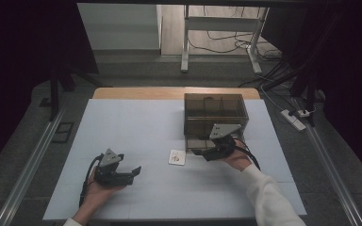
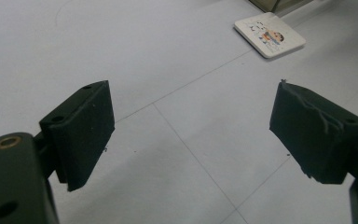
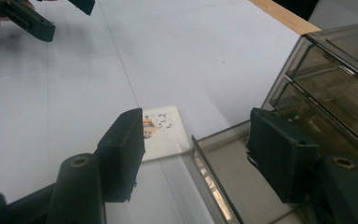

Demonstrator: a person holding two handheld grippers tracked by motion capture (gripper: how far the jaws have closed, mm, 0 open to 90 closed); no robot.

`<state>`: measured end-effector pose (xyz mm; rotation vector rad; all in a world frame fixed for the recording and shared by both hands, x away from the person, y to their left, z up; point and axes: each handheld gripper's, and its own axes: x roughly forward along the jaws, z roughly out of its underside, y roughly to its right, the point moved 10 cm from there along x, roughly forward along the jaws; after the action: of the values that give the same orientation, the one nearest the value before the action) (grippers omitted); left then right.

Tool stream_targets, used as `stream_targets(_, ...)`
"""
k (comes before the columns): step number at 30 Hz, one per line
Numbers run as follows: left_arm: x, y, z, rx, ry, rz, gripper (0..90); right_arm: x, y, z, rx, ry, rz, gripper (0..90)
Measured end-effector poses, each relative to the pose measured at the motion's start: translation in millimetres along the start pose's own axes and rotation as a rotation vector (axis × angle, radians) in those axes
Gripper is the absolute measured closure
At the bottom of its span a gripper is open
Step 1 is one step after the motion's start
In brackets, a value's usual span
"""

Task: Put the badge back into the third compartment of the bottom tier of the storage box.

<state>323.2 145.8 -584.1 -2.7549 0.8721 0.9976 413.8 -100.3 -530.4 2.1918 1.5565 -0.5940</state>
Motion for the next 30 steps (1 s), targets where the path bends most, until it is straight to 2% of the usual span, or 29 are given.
stream_targets(13, -0.3, -0.5, 0.0, -0.002, 0.001, -0.002, 14.0, 6.4, -7.5, -3.9, -0.008, -0.006, -0.020, 35.3)
stream_targets(30, 0.2, -0.2, -0.1, -0.006, 0.002, 0.004, 14.0, 31.1, -20.8, -11.1, -0.021, -0.050, -0.071, 33.1)
